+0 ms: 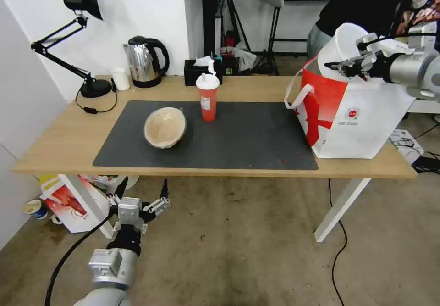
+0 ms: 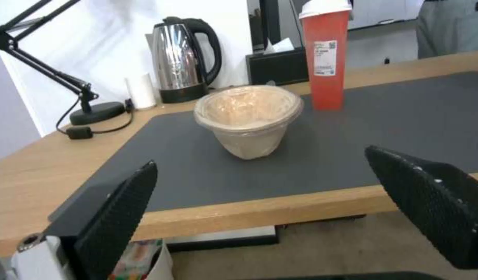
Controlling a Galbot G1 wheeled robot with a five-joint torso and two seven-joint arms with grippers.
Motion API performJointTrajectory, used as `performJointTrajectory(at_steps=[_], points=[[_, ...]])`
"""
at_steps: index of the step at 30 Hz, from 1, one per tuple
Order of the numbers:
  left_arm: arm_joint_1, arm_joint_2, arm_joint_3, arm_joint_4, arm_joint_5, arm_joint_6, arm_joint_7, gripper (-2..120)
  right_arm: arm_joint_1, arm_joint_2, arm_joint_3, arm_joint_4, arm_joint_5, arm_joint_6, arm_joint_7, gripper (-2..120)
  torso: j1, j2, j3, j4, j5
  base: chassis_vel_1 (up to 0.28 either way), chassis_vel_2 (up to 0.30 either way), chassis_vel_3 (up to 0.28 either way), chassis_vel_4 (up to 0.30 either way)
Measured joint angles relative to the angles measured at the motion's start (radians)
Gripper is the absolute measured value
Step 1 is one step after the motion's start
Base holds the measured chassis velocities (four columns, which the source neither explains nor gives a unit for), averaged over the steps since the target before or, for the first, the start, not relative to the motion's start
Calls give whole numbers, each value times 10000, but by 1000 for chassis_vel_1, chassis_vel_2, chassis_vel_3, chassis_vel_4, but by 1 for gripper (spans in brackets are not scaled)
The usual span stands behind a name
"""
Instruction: Pick up the trash from the table and place it into the takeout bag.
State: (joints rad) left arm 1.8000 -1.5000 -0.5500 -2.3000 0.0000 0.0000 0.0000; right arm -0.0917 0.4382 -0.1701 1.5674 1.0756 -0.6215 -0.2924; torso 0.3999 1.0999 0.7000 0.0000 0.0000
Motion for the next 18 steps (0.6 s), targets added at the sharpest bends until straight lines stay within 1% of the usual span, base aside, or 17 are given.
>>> performJointTrajectory(at_steps=[11,13,14,17,18], points=[[0,0,0,0,0,0,0,100,-99,-11,66,145,5,-3,27,0,1,1,0,-2,0,0,0,0,0],[0,0,0,0,0,0,0,100,-86,-25,135,168,49,-13,34,9,1,0,0,-1,0,0,0,0,0],[0,0,0,0,0,0,0,100,-86,-25,135,168,49,-13,34,9,1,0,0,-1,0,0,0,0,0],[0,0,0,0,0,0,0,100,-30,-112,192,257,151,-16,83,22,1,0,0,0,0,0,0,0,0],[0,0,0,0,0,0,0,100,-30,-112,192,257,151,-16,83,22,1,0,0,0,0,0,0,0,0]])
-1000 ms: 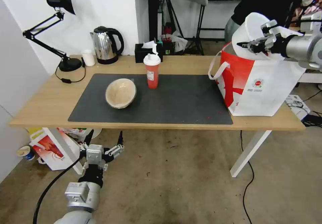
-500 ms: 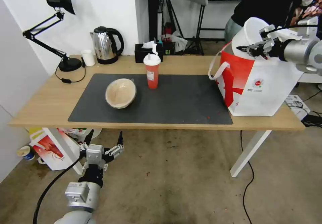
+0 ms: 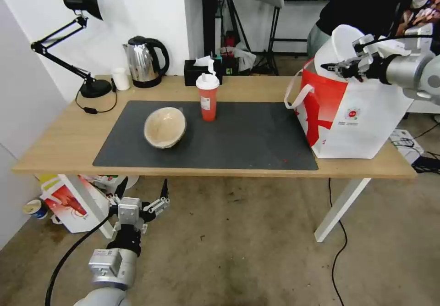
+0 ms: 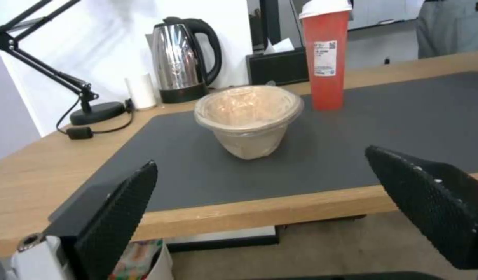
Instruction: Pick up the trash from the table and place it into the takeout bag.
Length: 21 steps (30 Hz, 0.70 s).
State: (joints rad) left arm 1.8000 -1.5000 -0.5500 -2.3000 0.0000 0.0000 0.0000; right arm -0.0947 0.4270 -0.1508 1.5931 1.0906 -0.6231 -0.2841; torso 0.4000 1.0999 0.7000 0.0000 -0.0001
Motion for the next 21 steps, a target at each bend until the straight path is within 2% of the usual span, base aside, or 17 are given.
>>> performJointTrajectory(at_steps=[3,4,6,7,9,12,13,16,17,19,21], points=[[0,0,0,0,0,0,0,100,13,-148,52,160,104,-11,182,37,-1,1,0,1,0,0,0,0,0],[0,0,0,0,0,0,0,100,13,-148,52,160,104,-11,182,37,-1,1,0,1,0,0,0,0,0],[0,0,0,0,0,0,0,100,12,-249,76,224,143,-13,211,48,0,1,0,1,0,0,0,0,0],[0,0,0,0,0,0,0,100,12,-249,76,224,143,-13,211,48,0,1,0,1,0,0,0,0,0],[0,0,0,0,0,0,0,100,13,-330,116,277,164,-13,221,59,-1,1,0,-1,1,0,0,0,0],[0,0,0,0,0,0,0,100,13,-392,145,305,182,-15,229,65,0,0,0,0,0,0,0,0,0],[0,0,0,0,0,0,0,100,11,-438,168,354,199,-15,233,74,0,1,0,0,0,0,0,0,0],[0,0,0,0,0,0,0,100,-19,-498,242,412,246,-15,239,86,0,0,0,-1,1,0,0,0,0],[0,0,0,0,0,0,0,100,-19,-498,242,412,246,-15,239,86,0,0,0,-1,1,0,0,0,0],[0,0,0,0,0,0,0,100,-57,-518,325,446,290,-14,259,95,-1,0,0,0,0,0,0,0,0],[0,0,0,0,0,0,0,100,-57,-518,325,446,290,-14,259,95,-1,0,0,0,0,0,0,0,0]])
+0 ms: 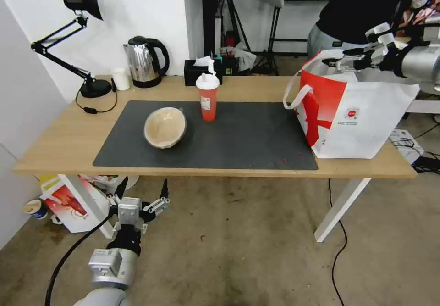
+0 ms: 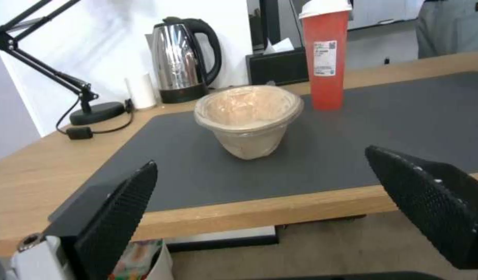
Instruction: Pick up the trash from the table and place it into the takeout bag.
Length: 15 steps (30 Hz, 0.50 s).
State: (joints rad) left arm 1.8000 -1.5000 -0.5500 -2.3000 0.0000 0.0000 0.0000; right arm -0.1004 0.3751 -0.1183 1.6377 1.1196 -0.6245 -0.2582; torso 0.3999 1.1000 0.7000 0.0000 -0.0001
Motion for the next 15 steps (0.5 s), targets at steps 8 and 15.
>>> performJointTrajectory(at_steps=[8,15], points=[[0,0,0,0,0,0,0,100,17,-110,118,105,61,26,174,100,1,0,0,0,1,0,0,0,0],[0,1,0,0,0,0,0,100,100,-193,544,260,724,505,518,100,1,0,0,0,1,0,0,0,0]])
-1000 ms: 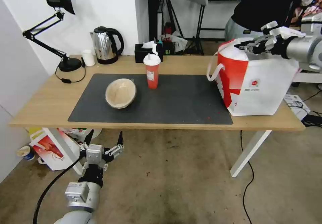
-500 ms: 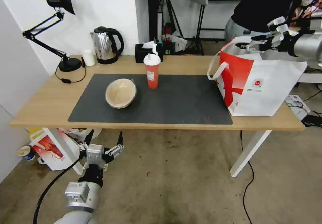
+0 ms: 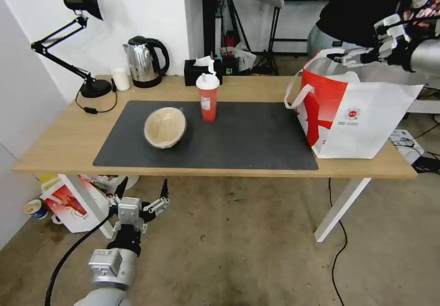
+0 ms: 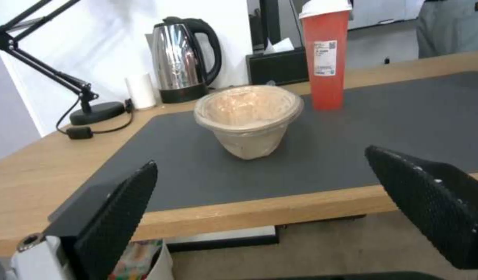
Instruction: Pick up the trash from the table and place it into the takeout bag.
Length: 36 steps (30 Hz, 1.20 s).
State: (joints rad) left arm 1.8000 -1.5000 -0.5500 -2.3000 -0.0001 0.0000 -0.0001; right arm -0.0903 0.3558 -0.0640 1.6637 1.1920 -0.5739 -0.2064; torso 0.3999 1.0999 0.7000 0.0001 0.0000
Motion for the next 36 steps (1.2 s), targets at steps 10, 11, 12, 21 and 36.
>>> performJointTrajectory(at_steps=[10,11,12,21,36], points=[[0,0,0,0,0,0,0,100,157,-32,429,916,1491,540,1671,100,0,0,0,-1,-1,0,0,0,0],[0,0,0,0,0,0,0,100,157,-28,431,1004,1578,632,1817,100,0,0,0,-1,0,0,0,0,0],[0,-1,0,0,0,0,0,100,151,-20,432,1227,1786,908,2155,100,0,1,0,0,0,0,0,0,0],[0,-1,0,0,0,0,0,100,-41,580,-52,2648,2563,2913,3264,100,1,1,0,-2,-2,0,0,0,0],[0,0,0,1,0,0,0,100,-1679,3188,-414,5175,500,5458,7077,100,3,1,1,1,-1,0,0,0,0]])
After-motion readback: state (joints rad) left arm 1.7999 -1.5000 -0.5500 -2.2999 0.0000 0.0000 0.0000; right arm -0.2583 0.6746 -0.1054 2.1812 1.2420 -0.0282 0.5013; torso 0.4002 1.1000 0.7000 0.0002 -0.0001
